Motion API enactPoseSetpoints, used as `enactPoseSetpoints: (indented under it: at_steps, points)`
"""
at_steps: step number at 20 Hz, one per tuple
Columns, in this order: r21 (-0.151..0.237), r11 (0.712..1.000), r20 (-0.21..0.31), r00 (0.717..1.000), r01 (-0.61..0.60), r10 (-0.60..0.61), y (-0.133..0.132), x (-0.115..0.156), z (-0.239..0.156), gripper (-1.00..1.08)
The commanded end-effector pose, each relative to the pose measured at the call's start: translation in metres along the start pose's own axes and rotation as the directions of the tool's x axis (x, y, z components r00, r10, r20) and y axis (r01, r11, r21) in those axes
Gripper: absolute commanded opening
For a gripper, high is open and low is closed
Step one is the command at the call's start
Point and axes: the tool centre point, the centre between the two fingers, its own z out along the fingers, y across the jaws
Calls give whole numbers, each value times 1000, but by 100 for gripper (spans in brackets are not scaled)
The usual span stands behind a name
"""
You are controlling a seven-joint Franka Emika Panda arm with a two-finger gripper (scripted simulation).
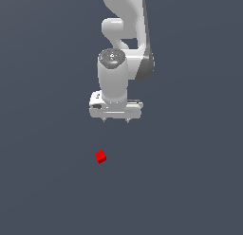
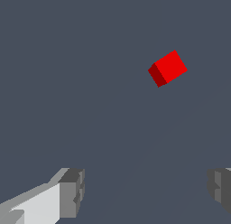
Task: Pick up the red cube and move it to a goal position.
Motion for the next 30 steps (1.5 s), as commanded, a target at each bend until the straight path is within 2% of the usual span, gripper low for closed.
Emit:
enactPoseSetpoints:
  at_steps: [1, 10, 18, 23, 30]
  points:
    - [0, 1000, 0, 1000, 0, 0, 0, 0, 0, 100]
    - [-1, 999, -2, 999, 43, -43, 8, 7, 11, 100]
    - [-2, 988, -6, 988, 157, -157, 27, 26, 41, 100]
    - [-4, 966, -10, 966, 258, -258, 43, 45, 68, 100]
    - [-8, 917, -16, 916, 400, -400, 61, 78, 106, 100]
